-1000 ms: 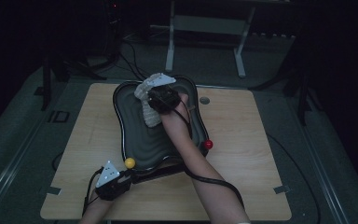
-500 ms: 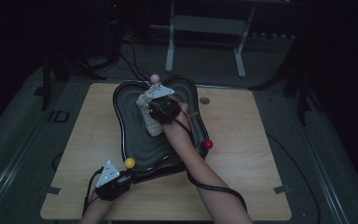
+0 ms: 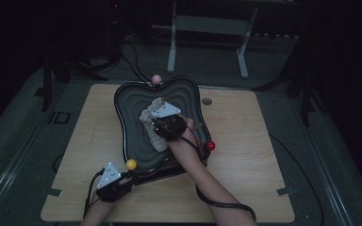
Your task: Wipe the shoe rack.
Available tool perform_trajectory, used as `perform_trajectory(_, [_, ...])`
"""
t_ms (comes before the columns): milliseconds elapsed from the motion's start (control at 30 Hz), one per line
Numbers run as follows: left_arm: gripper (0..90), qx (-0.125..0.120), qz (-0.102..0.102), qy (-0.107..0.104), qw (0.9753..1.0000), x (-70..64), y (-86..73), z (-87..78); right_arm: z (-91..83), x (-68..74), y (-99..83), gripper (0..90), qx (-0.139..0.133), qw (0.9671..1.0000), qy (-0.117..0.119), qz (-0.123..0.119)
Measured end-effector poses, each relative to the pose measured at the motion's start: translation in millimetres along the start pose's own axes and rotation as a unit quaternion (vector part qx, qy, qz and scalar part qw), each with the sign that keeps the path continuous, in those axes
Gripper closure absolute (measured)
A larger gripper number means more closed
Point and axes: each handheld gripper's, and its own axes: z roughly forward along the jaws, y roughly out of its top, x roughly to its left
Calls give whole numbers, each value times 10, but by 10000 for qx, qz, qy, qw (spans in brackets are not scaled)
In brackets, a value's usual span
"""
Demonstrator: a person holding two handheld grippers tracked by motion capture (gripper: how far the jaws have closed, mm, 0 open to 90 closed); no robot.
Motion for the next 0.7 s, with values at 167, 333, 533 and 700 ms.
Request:
perform_trajectory(167, [721,5,16,7,10000,1,2,0,-67,55,-120,676,-22,10000,66,-33])
perform_trajectory(333, [721,2,-1,7,10000,-2,1,1,-129,99,-224,676,-29,9999,120,-72])
perform_trajectory(533, [721,4,1,14,10000,-2,2,1,-205,172,-343,676,4,9997,192,-150])
perform_trajectory(700, [720,2,5,20,10000,-3,3,2,-256,207,-432,677,-4,9995,236,-224])
